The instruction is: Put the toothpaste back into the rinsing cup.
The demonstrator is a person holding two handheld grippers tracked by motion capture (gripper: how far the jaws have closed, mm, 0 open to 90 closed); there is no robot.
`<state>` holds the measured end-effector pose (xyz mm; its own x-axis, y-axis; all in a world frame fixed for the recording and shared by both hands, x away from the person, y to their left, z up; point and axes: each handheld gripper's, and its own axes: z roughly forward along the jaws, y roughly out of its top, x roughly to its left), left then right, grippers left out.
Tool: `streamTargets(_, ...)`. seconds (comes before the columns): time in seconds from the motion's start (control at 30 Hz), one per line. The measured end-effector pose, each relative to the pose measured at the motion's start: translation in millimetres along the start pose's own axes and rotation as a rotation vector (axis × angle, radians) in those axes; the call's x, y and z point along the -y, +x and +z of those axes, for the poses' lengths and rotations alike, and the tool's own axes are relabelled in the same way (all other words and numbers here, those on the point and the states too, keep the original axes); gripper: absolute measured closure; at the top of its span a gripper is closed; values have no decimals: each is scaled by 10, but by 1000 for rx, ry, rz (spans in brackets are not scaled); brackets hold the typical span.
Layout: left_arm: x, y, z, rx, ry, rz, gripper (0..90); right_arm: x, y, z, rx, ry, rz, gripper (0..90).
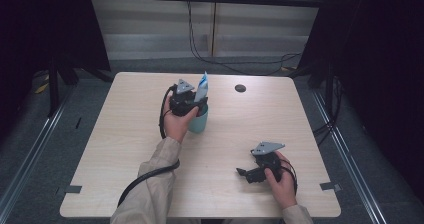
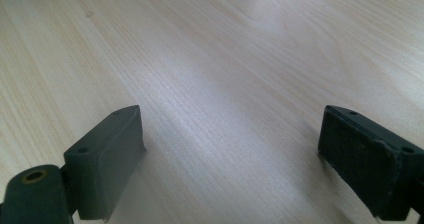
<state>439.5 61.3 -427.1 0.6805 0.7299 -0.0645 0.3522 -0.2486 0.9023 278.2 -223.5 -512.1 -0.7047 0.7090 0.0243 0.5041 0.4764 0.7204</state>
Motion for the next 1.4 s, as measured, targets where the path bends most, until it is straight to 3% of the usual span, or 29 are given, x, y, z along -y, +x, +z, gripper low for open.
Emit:
streamTargets(0.3, 29, 18, -27, -24, 29, -20, 410, 0, -1, 0, 1, 0, -2, 104)
streamTargets(0.37, 27, 28, -48, -33, 39, -4, 359, 0, 0, 0, 1, 0, -2, 104)
streamTargets(0.47, 6, 33, -77, -37, 40, -18, 313, 0, -1, 0, 0, 0, -3, 104)
streamTargets(0.7, -25, 55, -146, -46, 47, -10, 247, -2, 2, 2, -2, 0, -4, 103)
streamTargets(1.4, 49, 142, -492, -36, 69, -12, 175, -5, 3, 5, -5, 1, -6, 102)
